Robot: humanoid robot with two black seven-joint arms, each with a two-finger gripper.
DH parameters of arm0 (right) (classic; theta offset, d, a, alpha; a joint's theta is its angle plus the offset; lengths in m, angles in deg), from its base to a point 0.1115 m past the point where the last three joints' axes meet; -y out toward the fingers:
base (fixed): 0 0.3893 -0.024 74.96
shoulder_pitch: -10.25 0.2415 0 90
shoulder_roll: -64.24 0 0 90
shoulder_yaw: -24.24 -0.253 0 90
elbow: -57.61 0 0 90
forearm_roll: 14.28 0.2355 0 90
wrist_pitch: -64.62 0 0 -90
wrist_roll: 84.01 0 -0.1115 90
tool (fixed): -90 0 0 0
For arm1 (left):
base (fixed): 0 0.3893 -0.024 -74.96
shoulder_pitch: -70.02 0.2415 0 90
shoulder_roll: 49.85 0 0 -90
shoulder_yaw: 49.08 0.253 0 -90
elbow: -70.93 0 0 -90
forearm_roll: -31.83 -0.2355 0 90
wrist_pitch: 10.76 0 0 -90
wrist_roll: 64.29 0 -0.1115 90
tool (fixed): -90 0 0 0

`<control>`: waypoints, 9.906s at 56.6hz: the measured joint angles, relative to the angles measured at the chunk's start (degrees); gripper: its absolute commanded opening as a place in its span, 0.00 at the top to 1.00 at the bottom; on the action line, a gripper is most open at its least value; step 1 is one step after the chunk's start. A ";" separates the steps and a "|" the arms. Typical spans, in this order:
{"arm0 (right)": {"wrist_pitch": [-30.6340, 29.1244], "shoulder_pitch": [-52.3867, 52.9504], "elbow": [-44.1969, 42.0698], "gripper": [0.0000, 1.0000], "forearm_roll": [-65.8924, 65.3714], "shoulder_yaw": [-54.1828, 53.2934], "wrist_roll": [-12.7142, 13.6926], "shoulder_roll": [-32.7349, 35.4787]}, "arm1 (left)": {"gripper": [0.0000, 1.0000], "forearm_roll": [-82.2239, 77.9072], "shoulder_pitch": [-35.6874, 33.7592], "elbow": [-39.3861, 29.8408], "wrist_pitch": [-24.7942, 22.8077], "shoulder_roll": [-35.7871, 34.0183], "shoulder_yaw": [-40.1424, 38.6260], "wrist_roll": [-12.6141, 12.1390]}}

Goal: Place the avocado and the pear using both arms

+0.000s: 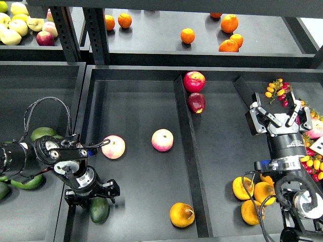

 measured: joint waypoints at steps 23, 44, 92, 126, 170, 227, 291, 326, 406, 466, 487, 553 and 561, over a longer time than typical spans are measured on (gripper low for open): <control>0.00 0.00 -0.01 0.00 0.00 0.00 -0.05 0.00 | 0.25 0.19 0.32 0.08 0.00 -0.14 -0.52 0.00; 0.00 0.00 -0.03 0.00 0.00 0.03 -0.06 0.00 | 0.44 0.29 0.16 -0.03 0.00 -0.48 -0.71 0.00; 0.00 0.00 -0.03 0.00 -0.03 0.12 -0.07 0.00 | 0.66 5.73 -6.92 -1.41 0.00 -3.87 -1.07 -0.01; 0.00 0.00 -0.03 0.00 0.00 0.42 -0.07 0.00 | 0.66 5.56 -11.13 -1.48 0.00 -18.43 -4.50 0.00; -0.35 1.58 0.05 0.00 0.18 0.60 0.02 0.00 | 0.64 4.04 -6.87 7.43 -0.01 -25.36 -4.01 0.00; -0.26 2.55 -0.04 0.00 0.26 0.39 -0.06 0.00 | 0.60 3.87 2.70 23.73 0.00 -14.35 -5.31 0.00; -0.09 2.53 -0.11 0.00 0.26 1.81 0.13 0.00 | 0.07 1.25 2.38 24.57 0.00 -13.09 -8.43 0.00; 0.44 -1.47 -0.30 0.00 0.06 10.17 3.76 0.01 | 0.06 11.67 4.36 6.64 0.01 -41.84 -43.16 -0.02; -0.80 6.50 -0.01 0.00 0.43 43.24 14.92 29.87 | 0.05 39.09 63.71 -26.47 -0.01 -3.98 -119.00 0.01; -0.35 21.09 -2.39 0.00 -6.69 70.75 14.93 38.73 | 0.01 34.19 69.06 -33.40 0.00 5.63 -118.16 -0.01; -0.35 22.51 -8.32 0.00 -8.82 75.11 14.93 33.54 | 0.01 34.00 69.22 -34.35 0.00 5.65 -117.17 0.00; -0.26 24.96 -20.77 0.00 -8.74 74.26 14.93 22.62 | 0.01 34.00 71.21 -35.76 0.00 5.65 -115.04 0.00; -0.26 24.96 -22.05 0.01 -8.82 74.04 14.93 21.52 | 0.01 34.00 71.46 -36.05 0.00 5.65 -114.93 0.00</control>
